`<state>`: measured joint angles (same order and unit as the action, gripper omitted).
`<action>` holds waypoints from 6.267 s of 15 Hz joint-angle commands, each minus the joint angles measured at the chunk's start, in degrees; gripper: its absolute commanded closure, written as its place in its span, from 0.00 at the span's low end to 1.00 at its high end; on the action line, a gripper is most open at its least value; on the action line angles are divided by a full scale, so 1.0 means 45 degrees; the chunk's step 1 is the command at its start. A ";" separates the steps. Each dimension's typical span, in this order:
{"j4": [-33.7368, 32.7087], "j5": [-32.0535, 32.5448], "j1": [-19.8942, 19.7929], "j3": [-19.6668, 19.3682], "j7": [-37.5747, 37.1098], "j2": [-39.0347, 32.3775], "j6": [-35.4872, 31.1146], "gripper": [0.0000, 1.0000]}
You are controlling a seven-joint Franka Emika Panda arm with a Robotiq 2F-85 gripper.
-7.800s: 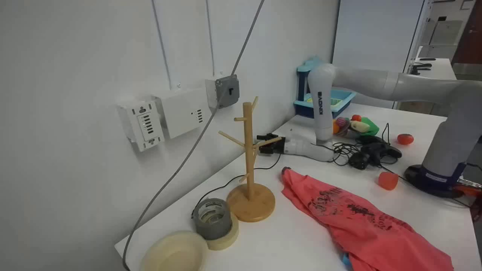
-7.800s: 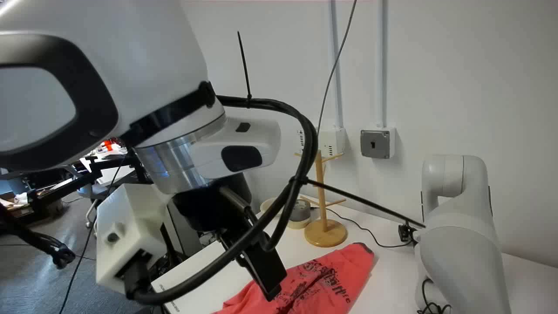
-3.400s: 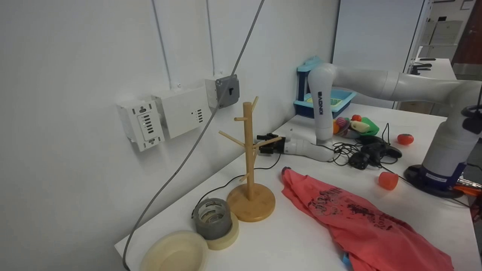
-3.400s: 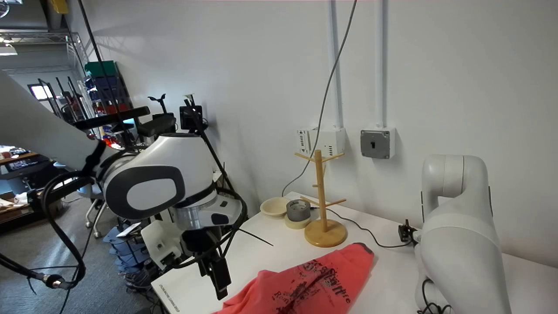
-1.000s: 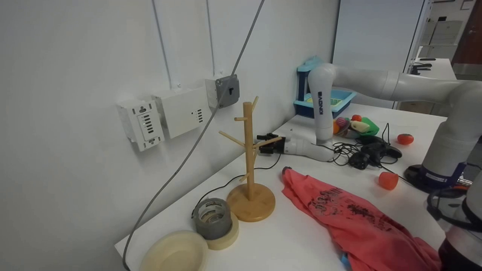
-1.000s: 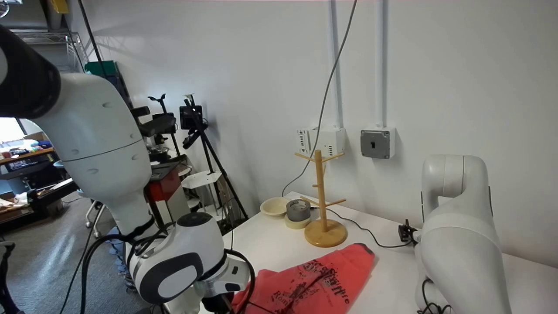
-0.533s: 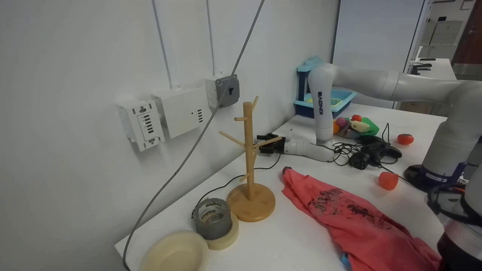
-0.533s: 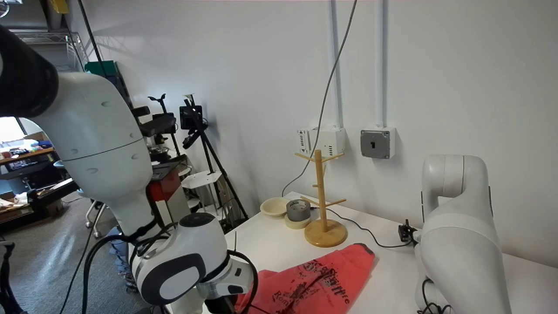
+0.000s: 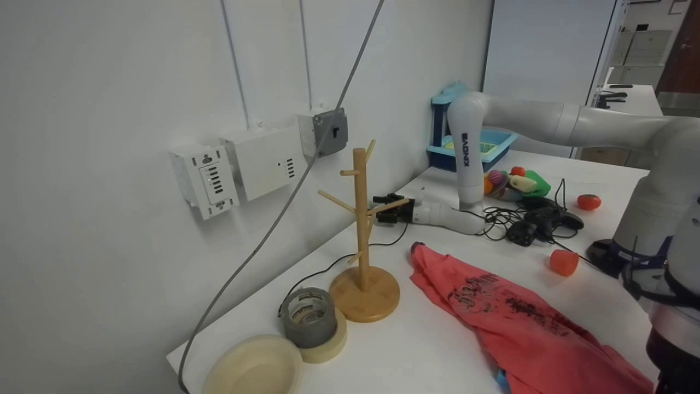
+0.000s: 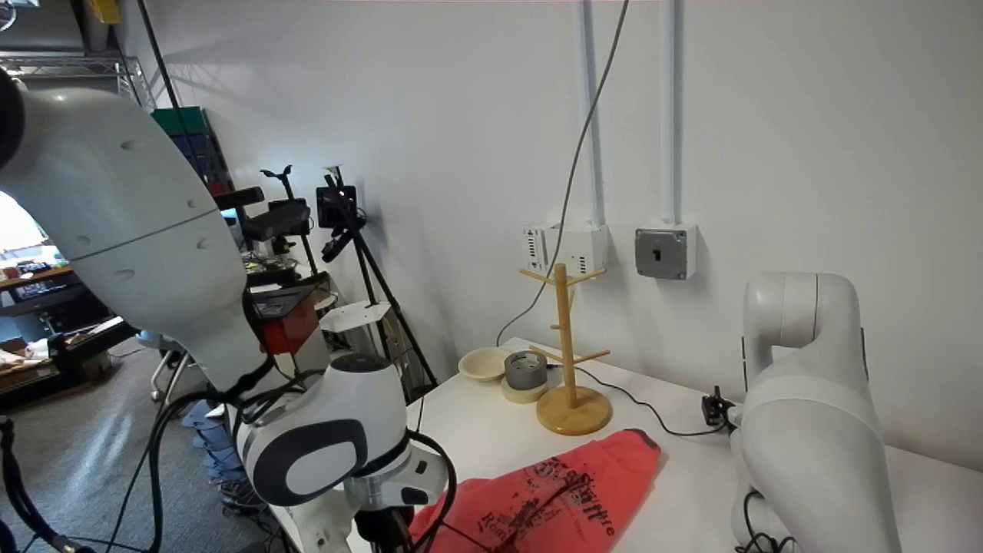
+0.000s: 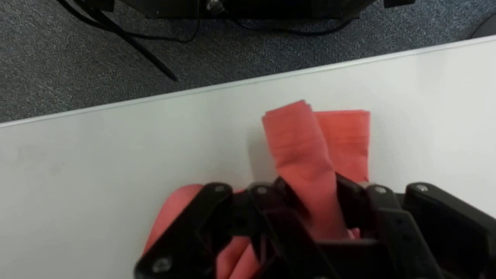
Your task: Fold the shirt in half from bottom to top
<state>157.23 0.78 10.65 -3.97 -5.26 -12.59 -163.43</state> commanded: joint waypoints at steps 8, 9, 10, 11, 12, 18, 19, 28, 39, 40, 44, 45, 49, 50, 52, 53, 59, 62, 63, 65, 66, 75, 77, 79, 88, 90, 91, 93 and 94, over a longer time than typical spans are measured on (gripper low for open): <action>-0.1132 0.0532 -0.0902 0.1013 0.0189 0.4828 0.5058 0.97; -0.1435 0.0478 -0.0919 0.1084 0.0187 0.4894 0.5260 0.97; -0.1755 0.0342 -0.0913 0.1134 0.0237 0.4914 0.5355 0.97; -0.2000 0.0385 -0.0938 0.1196 0.0147 0.4906 0.5311 0.97; -0.2280 0.0544 -0.0990 0.1266 -0.0027 0.4827 0.5145 0.97; -0.3696 0.1853 -0.1379 0.1651 -0.1149 0.4227 0.3950 0.97; -0.3888 0.2191 -0.1478 0.1675 -0.1388 0.4058 0.3621 0.97; -0.5930 1.0468 -0.2271 0.1386 -0.7301 0.1937 0.0483 0.97; -0.7266 1.2614 -0.1918 0.1270 -1.0172 -0.0059 0.0737 0.62; -0.7343 1.2663 -0.1903 0.1252 -1.0333 -0.0142 0.0701 0.61; -0.7646 1.3264 -0.1799 0.1138 -1.1466 -0.0344 0.0565 0.32; -0.7710 1.3431 -0.1794 0.1139 -1.1714 -0.0381 0.0565 0.25; -0.7646 1.3134 -0.1909 0.1385 -1.1860 -0.0413 0.0839 0.00; -0.7497 1.2536 -0.2000 0.1561 -1.1436 -0.0409 0.0959 0.00; -0.7144 1.0627 -0.2227 0.2066 -1.0272 -0.0408 0.1370 0.00; -0.7021 0.9591 -0.2334 0.2335 -0.9670 -0.0436 0.1583 0.00; -0.3339 0.4146 -0.2173 0.2039 -0.5972 0.2296 0.2933 0.00; -0.2311 0.1924 -0.2166 0.1960 -0.4167 0.3356 0.3436 0.00; -0.2071 0.1302 -0.2138 0.1951 -0.3685 0.3603 0.3565 0.00; -0.1610 -0.0178 -0.2048 0.1963 -0.2469 0.3890 0.3553 0.00; -0.1407 -0.0936 -0.1962 0.1967 -0.1882 0.3914 0.3448 0.00; -0.0298 -0.3503 -0.1138 0.2306 -0.0619 0.3644 0.2752 0.00; -0.0268 -0.3327 -0.0995 0.2404 -0.0768 0.3448 0.2339 0.00; -0.0336 -0.3213 -0.0891 0.2485 -0.0854 0.3117 0.1842 0.00; -0.0541 -0.1525 -0.0549 0.2468 -0.1754 0.0967 -0.0522 0.00; -0.0716 -0.1166 -0.0448 0.2361 -0.1830 0.0412 -0.0869 0.00; -0.0803 -0.1046 -0.0397 0.2318 -0.1829 0.0181 -0.0998 0.00; -0.1041 -0.0706 -0.0249 0.2103 -0.1827 -0.0337 -0.1275 0.00; -0.1184 -0.0437 -0.0097 0.1906 -0.1883 -0.0596 -0.1401 0.00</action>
<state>154.10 -4.48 8.20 7.06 -12.07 -11.39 -167.30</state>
